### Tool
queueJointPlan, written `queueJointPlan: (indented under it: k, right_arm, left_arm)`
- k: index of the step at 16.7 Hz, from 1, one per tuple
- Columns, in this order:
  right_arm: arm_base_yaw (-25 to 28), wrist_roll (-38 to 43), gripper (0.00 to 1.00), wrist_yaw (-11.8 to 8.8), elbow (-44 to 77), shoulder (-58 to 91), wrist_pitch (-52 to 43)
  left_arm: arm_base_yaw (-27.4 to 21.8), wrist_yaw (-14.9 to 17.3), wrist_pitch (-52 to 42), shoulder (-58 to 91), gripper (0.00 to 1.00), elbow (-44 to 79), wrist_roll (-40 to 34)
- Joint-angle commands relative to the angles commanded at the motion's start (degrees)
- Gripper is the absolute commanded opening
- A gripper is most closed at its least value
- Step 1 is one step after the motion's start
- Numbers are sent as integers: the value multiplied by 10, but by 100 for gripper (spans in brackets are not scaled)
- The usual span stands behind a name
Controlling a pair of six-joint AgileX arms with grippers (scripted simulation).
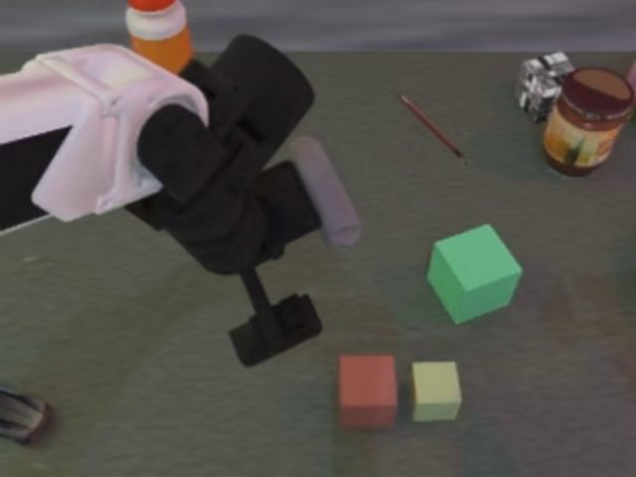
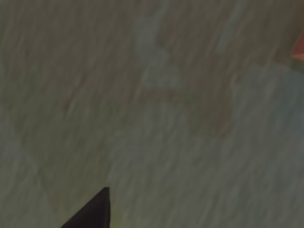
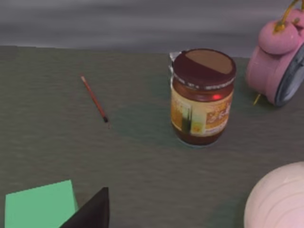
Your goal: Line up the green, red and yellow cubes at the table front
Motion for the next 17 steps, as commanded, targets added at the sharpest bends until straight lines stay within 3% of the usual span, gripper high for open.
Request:
queueJointPlan:
  k: [11,17]
  right_arm:
    - [127,12,100,2,495,662,-342]
    - [175,18,100,2,690,900,-466]
  left_arm:
    - [269,5,275,-592,100,-503,-191]
    - [373,8,428,-858,100,-661,-274]
